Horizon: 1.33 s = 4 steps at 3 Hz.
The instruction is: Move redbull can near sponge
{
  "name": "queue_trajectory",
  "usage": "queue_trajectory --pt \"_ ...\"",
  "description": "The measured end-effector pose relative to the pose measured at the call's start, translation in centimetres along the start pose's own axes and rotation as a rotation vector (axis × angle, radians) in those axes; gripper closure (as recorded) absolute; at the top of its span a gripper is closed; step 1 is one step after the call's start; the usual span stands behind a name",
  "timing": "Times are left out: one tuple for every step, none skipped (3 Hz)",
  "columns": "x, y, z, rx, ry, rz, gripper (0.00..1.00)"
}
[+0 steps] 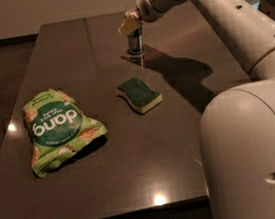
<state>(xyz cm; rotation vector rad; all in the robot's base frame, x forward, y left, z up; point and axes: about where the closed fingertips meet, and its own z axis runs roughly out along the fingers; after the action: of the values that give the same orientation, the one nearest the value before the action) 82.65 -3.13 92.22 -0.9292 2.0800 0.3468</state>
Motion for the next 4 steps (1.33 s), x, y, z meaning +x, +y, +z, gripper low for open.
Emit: queue_trajectory --pt "-0.2 0.3 -0.3 -0.025 -0.006 -0.001 0.69" --pt "-0.1 1.0 -2.0 -0.057 -0.02 -0.015 0.92" --pt "0.5 2.0 -4.3 -0.086 -0.024 -0.041 1.0" --pt "1.5 3.5 -7.0 -0.098 -0.035 -0.08 1.0"
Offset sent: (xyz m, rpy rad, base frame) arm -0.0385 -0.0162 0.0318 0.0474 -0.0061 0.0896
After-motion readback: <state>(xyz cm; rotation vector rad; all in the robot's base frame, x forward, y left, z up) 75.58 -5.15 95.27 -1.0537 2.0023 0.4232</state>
